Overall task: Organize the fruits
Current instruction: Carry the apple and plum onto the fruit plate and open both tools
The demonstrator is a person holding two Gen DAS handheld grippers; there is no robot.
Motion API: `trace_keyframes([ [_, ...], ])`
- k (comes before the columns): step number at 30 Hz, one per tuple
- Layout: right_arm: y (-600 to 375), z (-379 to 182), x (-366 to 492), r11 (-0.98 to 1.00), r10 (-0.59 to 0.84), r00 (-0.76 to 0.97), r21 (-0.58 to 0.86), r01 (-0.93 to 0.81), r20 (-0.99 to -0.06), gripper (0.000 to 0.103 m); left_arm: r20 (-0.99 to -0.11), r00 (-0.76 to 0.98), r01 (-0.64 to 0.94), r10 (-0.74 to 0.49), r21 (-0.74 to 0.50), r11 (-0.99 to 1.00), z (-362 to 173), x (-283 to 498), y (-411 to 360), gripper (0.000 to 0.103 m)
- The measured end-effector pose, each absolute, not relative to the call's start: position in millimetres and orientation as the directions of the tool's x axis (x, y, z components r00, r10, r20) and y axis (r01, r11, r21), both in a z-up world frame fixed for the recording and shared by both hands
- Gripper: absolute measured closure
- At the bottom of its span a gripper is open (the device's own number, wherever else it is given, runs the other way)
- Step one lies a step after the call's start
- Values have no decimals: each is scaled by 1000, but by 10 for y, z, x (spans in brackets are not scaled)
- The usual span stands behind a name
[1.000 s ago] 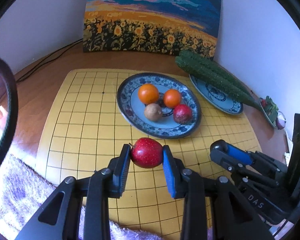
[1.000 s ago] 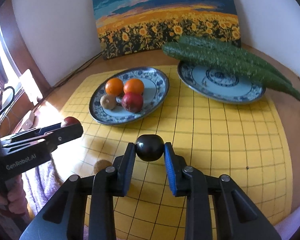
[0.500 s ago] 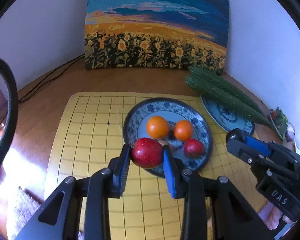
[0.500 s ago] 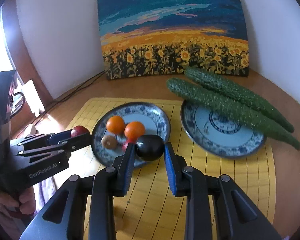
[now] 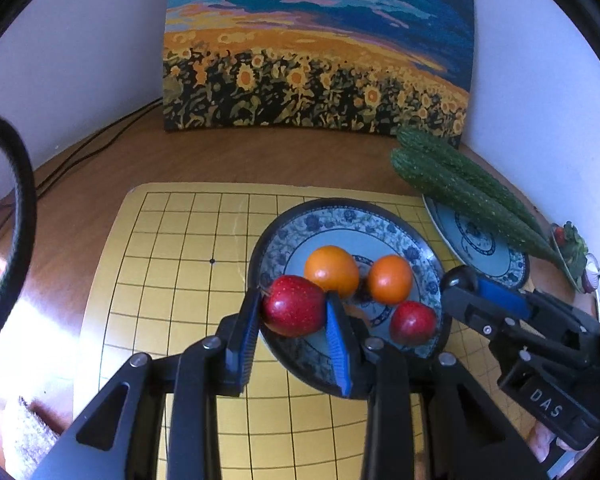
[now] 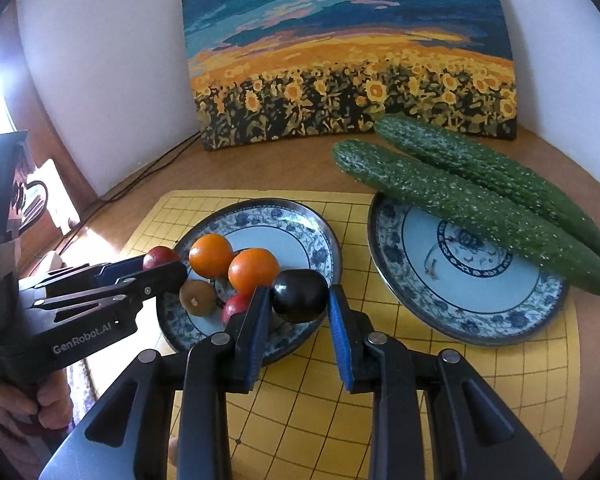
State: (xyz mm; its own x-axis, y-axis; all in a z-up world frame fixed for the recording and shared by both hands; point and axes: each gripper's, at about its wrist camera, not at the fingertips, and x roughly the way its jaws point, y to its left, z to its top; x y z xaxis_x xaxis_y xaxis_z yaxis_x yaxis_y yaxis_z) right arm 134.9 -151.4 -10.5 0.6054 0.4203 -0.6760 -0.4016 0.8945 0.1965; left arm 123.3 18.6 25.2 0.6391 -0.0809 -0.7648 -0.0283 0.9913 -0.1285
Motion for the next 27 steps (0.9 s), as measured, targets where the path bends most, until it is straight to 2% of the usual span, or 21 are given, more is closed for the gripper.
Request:
trace_keyframes([
  [16, -1441, -132, 1386, 888, 430, 608, 193, -417, -668, 71, -756, 648, 6, -89, -112, 994, 242, 1243, 110, 68],
  [21, -1429, -103, 1355, 883, 442, 611, 198, -426, -657, 58, -745, 660, 23, -98, -110, 994, 321, 1193, 75, 63],
  [27, -1443, -25, 1268, 881, 442, 615, 189, -433, -653, 57, -744, 661, 15, -93, -111, 994, 390, 1104, 75, 62],
])
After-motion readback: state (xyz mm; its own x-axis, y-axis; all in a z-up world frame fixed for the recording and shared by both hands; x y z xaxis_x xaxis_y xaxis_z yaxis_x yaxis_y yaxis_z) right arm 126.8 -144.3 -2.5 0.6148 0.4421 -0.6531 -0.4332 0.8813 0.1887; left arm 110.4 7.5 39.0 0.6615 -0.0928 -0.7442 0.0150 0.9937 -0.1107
